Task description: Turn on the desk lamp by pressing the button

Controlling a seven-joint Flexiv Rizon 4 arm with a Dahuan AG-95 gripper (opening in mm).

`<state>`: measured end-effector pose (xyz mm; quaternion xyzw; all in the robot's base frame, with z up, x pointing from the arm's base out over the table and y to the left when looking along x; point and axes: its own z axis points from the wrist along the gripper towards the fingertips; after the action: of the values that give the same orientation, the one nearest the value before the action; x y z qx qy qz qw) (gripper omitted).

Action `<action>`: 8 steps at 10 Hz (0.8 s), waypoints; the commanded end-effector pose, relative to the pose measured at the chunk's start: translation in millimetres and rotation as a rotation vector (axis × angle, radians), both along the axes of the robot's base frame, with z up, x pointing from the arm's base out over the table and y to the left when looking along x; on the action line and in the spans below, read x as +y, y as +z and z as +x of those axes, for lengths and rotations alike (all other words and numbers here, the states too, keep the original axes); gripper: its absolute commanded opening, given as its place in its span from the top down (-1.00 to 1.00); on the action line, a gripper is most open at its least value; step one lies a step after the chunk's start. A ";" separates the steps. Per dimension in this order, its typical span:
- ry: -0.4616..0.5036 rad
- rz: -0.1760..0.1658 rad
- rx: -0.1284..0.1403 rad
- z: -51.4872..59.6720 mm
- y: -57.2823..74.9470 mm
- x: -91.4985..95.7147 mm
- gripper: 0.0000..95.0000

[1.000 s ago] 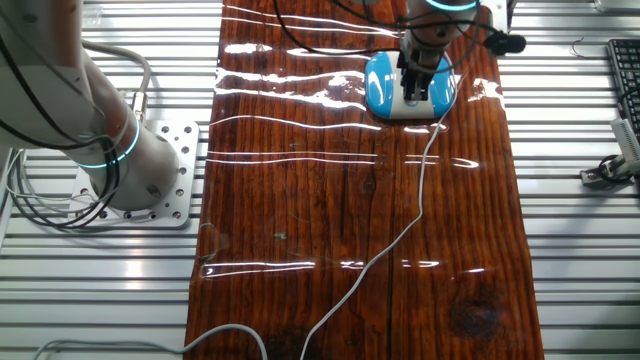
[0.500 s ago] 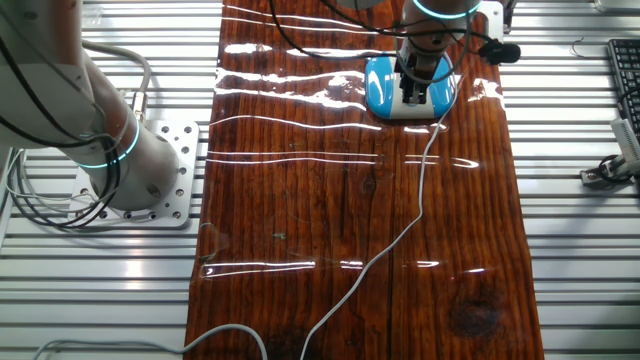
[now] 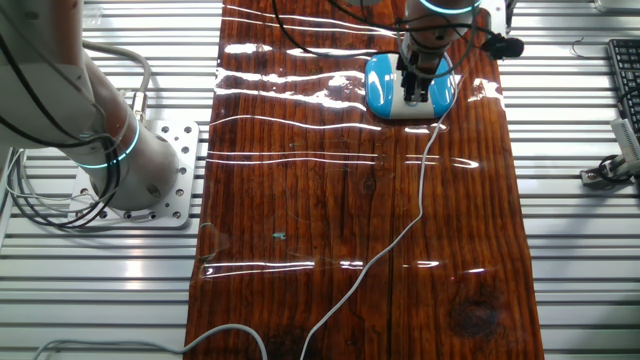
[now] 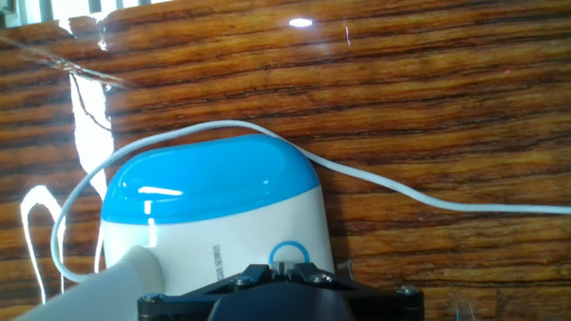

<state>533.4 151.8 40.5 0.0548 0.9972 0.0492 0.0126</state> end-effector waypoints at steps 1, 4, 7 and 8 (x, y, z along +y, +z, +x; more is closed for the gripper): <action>-0.004 0.005 -0.002 0.5 -30.7 1.5 1.00; 0.001 -0.001 -0.005 0.2 -33.6 0.5 1.00; -0.001 0.005 -0.028 -1.5 -34.7 0.3 1.00; -0.001 0.004 -0.028 -1.5 -34.7 0.3 1.00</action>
<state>530.1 150.1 40.1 0.0546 0.9969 0.0480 0.0312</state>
